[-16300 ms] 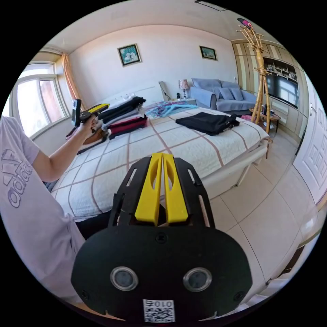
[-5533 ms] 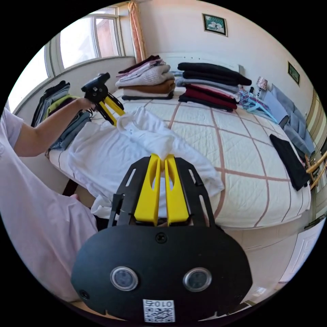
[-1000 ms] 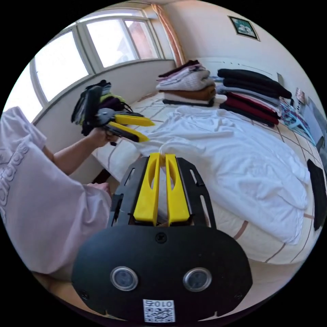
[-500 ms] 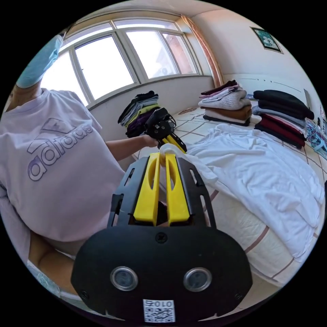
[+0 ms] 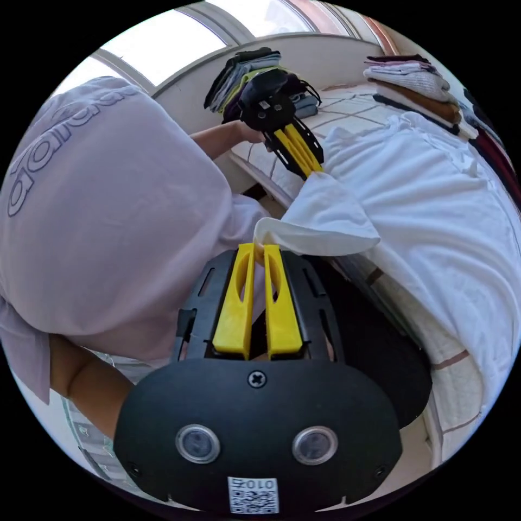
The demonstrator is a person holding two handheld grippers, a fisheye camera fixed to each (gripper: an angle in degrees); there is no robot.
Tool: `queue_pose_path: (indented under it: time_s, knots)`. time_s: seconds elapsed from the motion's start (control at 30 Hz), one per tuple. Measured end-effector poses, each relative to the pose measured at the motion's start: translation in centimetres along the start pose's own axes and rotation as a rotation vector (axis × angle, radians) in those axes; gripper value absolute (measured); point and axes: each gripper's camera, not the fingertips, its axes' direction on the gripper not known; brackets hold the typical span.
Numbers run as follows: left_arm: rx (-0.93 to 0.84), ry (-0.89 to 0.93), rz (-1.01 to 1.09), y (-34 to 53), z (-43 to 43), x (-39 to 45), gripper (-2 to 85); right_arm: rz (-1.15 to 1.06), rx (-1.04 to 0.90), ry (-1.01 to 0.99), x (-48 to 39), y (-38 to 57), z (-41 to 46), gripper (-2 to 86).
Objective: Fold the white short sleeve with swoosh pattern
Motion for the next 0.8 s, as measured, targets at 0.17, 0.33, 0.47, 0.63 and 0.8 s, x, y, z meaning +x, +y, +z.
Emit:
queue_pose_path:
  time_s: [0.17,0.33,0.47,0.63,0.8]
  knots:
    - [0.034,0.194,-0.015,0.7,-0.7,-0.7,7.8,-0.012,0.031,-0.048,0.5,0.0,-0.1,6.9]
    - [0.089,0.259,0.0,1.9,-3.2,-1.3,8.7,-0.031,-0.066,-0.106,-0.3,1.4,-1.4,5.7]
    - [0.176,0.048,-0.122,1.3,-6.0,-5.0,9.5,-0.004,-0.074,-0.112,-0.7,2.7,-2.5,4.6]
    - [0.322,-0.19,-0.228,-3.0,-7.2,-12.1,11.1,0.1,0.099,0.008,-0.2,3.6,-5.1,4.2]
    - [0.309,-0.219,-0.263,-10.1,-4.2,-21.4,11.9,0.112,0.184,0.108,-2.0,3.5,-6.6,4.0]
